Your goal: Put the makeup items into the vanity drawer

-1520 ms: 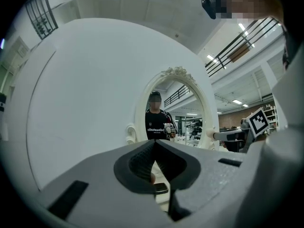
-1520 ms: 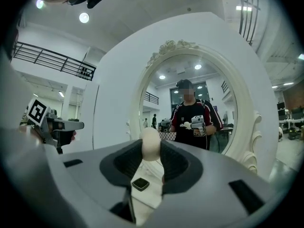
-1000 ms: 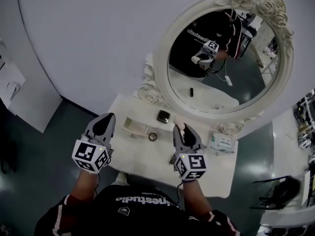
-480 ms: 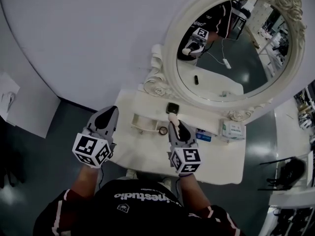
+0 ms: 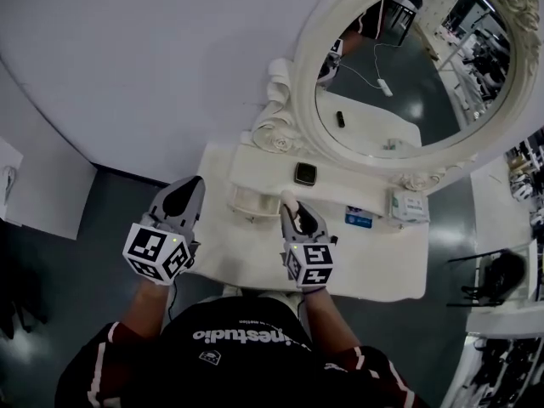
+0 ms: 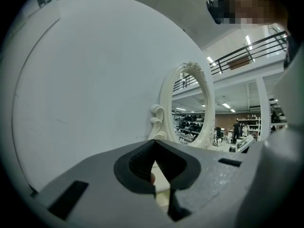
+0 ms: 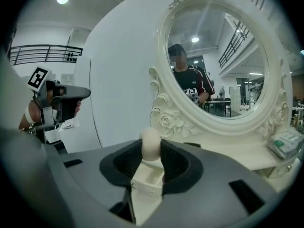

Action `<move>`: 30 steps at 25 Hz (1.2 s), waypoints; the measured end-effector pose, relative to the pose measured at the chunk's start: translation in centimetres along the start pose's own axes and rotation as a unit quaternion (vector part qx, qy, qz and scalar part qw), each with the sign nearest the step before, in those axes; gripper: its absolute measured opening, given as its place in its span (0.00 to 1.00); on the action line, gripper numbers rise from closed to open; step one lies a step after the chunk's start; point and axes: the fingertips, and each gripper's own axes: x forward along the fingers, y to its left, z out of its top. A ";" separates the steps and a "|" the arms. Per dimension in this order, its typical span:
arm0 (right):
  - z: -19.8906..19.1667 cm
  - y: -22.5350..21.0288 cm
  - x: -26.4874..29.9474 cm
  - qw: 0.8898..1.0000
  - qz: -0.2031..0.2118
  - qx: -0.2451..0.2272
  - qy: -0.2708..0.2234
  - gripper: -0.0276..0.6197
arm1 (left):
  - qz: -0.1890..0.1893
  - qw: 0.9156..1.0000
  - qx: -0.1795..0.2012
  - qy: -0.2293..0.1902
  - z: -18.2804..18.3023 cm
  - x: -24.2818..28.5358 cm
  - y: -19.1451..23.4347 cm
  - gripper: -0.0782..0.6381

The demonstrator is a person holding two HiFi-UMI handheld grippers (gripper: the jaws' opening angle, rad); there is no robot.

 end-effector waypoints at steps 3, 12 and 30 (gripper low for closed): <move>-1.6 0.7 1.4 0.999 0.007 -0.008 0.031 0.24 | -0.002 1.000 0.002 0.003 -0.2 -0.1 0.4 0.12; -5.2 1.9 4.6 0.997 0.029 -0.018 0.074 0.26 | 0.024 1.000 -0.001 0.013 -1.0 -1.7 2.7 0.12; -8.2 3.1 5.4 0.992 0.036 -0.045 0.114 0.36 | 0.048 0.999 0.000 0.011 -1.1 -4.2 3.9 0.12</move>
